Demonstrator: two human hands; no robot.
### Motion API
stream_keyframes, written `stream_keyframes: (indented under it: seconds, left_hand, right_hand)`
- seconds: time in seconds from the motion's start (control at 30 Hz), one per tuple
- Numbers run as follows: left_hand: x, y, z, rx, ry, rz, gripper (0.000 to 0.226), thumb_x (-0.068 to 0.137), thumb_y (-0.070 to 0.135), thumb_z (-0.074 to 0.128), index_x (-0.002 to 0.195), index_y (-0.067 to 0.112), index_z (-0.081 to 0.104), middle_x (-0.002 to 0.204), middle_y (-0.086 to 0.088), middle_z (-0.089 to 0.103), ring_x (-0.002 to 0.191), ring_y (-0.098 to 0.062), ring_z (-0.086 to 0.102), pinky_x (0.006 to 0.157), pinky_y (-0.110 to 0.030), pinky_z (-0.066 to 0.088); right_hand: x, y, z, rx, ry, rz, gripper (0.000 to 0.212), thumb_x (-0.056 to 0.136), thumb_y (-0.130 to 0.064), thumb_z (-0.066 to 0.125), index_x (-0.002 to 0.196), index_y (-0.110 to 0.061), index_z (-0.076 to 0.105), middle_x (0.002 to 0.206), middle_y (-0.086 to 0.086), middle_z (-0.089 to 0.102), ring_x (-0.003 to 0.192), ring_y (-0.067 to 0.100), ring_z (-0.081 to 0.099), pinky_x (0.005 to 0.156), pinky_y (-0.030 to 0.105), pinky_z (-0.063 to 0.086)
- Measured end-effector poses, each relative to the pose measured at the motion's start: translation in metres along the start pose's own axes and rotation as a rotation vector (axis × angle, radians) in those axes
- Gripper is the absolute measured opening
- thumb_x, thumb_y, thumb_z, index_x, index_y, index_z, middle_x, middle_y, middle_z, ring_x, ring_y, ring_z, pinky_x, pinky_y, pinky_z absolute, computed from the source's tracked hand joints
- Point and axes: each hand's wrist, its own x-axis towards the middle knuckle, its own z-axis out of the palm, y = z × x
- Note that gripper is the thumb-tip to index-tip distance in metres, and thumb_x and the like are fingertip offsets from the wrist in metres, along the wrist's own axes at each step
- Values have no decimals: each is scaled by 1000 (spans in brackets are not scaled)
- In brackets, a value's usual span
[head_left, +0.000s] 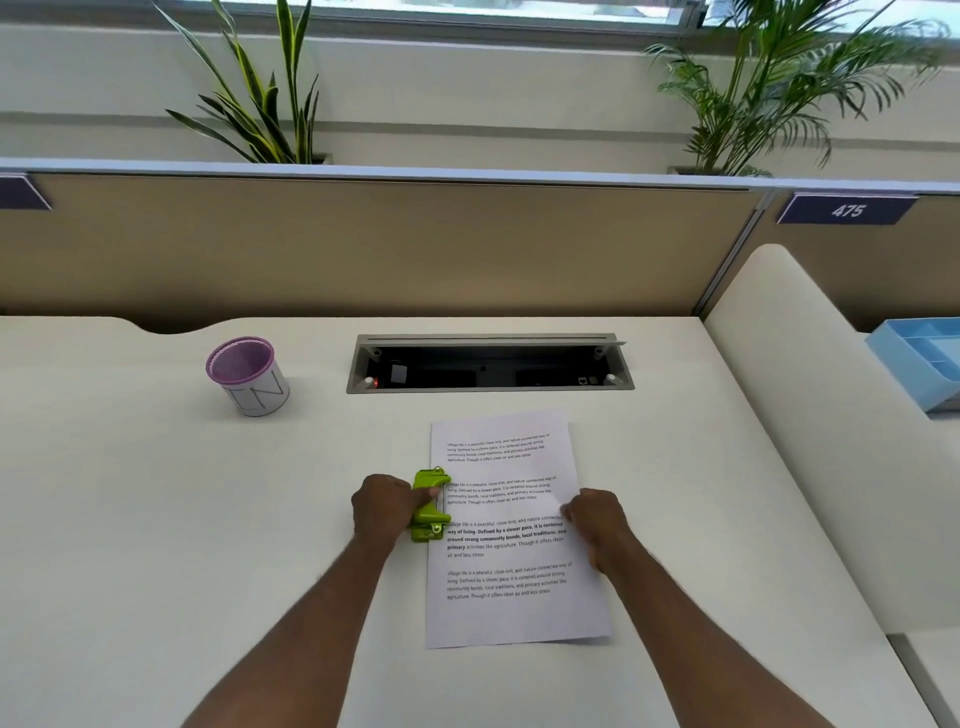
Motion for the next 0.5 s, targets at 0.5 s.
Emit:
stream_keyframes:
  seconds: [0.5]
  left_hand:
    - [-4, 7, 4, 175, 25, -9, 33, 76, 30, 73, 65, 6, 55, 71, -14, 58, 80, -35, 65, 54, -29, 37]
  right_hand:
    - [3, -2, 1, -54, 7, 9, 8, 80, 4, 55, 79, -3, 57, 82, 14, 52, 75, 22, 50, 63, 31, 37]
